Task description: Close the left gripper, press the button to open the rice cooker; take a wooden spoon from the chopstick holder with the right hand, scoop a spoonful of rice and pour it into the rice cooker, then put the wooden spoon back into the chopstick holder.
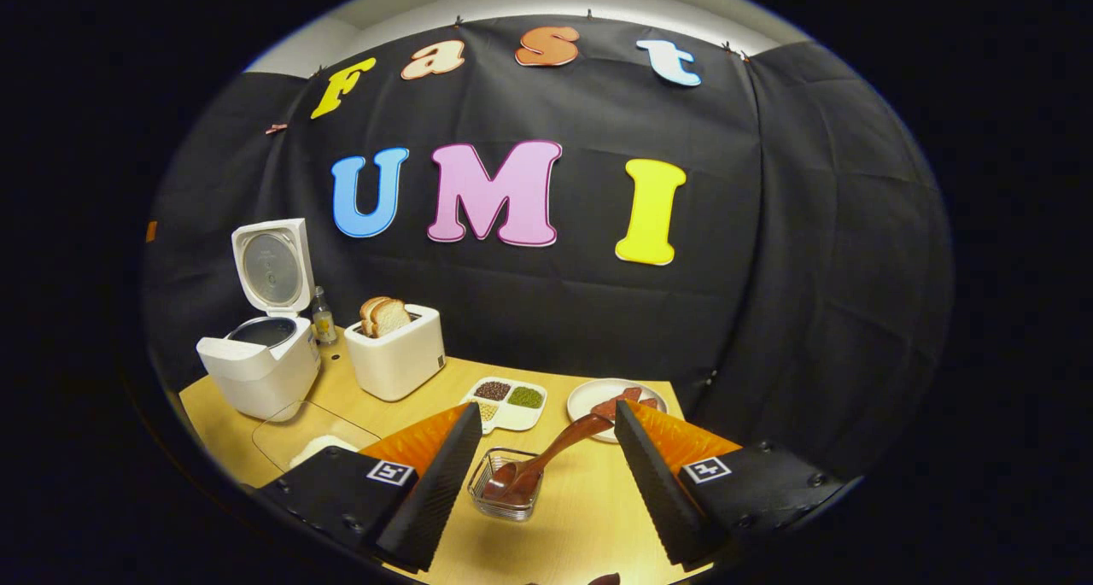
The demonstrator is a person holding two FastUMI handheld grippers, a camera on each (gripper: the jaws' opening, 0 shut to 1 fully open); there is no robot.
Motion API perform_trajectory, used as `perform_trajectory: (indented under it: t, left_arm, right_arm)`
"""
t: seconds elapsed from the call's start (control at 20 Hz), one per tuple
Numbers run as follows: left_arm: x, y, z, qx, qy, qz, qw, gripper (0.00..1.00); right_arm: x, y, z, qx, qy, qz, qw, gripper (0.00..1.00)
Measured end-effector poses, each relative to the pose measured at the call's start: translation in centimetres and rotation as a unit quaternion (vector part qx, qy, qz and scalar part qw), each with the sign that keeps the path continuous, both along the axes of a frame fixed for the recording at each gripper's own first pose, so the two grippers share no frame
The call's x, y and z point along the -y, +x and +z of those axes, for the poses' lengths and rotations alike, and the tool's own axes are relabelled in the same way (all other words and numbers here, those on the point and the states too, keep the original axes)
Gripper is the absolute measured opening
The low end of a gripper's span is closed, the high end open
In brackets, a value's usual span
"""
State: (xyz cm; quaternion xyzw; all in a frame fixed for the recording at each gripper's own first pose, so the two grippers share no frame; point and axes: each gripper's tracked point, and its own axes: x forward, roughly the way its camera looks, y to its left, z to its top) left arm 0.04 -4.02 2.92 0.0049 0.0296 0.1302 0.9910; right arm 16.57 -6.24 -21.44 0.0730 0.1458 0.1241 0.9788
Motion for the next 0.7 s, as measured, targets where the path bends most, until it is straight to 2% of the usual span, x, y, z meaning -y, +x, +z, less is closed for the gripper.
perform_trajectory:
  t: [0.25, 0.4, 0.55, 0.6, 0.65, 0.7]
  left_arm:
    - [1.7, 0.6, -0.5, -0.016, -0.022, 0.028, 0.999, 0.97]
    - [2.6, 1.1, -1.1, -0.029, -0.032, 0.04, 0.998, 0.97]
    - [2.6, 0.4, -1.5, -0.047, -0.018, 0.054, 0.997, 0.97]
    - [2.5, 0.0, -1.5, -0.051, -0.016, 0.059, 0.997, 0.97]
    - [2.3, -0.4, -1.5, -0.054, -0.016, 0.064, 0.996, 0.97]
    - [2.1, -0.8, -1.6, -0.057, -0.015, 0.069, 0.996, 0.97]
  right_arm:
    - [-1.1, 3.0, -6.8, -0.069, 0.05, 0.017, 0.996, 0.98]
    - [-2.2, 4.7, -10.6, -0.105, 0.07, 0.029, 0.992, 0.95]
    - [-3.5, 6.6, -13.4, -0.135, 0.091, 0.03, 0.986, 0.77]
    - [-3.9, 6.8, -13.6, -0.139, 0.099, 0.029, 0.985, 0.77]
    - [-4.3, 7.1, -13.6, -0.144, 0.106, 0.028, 0.984, 0.67]
    - [-4.6, 7.3, -13.9, -0.145, 0.111, 0.026, 0.983, 0.62]
